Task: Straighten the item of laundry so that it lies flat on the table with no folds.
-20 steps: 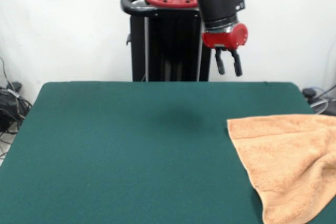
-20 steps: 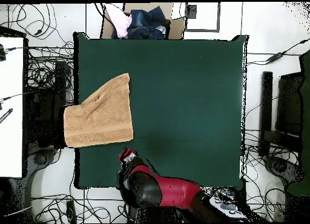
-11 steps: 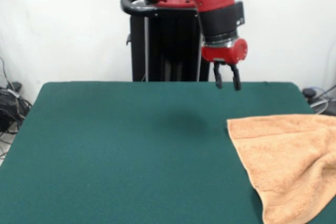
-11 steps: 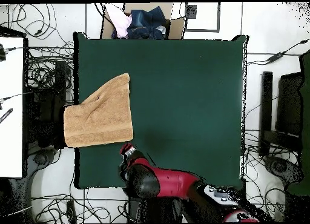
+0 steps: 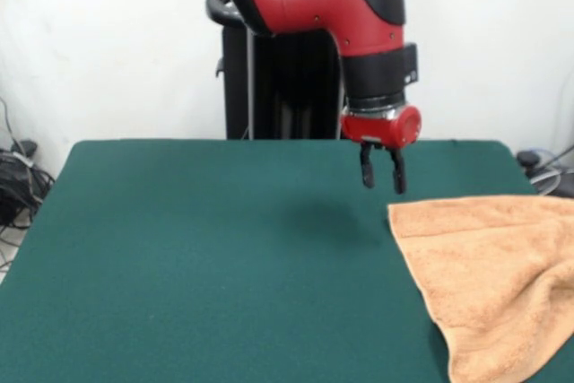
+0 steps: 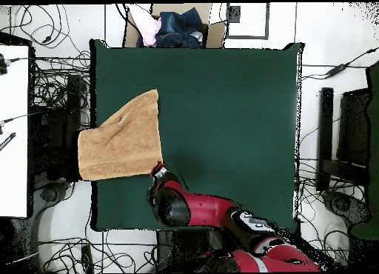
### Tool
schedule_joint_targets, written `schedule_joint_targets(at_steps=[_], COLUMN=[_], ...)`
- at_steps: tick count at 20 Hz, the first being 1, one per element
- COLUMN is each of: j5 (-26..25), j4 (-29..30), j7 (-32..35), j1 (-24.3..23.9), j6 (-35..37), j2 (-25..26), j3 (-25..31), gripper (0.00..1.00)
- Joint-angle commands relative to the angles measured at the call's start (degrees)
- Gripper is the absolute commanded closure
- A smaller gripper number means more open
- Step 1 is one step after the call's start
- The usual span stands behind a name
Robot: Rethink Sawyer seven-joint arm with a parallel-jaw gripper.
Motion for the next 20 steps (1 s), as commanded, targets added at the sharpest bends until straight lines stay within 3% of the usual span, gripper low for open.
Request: schedule_joint_targets(at_steps=[1, 20], j5=[4.8, 3.5], j4=[-8.9, -9.6], j7=[7.2, 9.5], j1=[2.8, 2.0], j6=[-3.7, -7.0], j2=[2.1, 6.4], j3=[-3.3, 1.7], gripper=[0.0, 0.0])
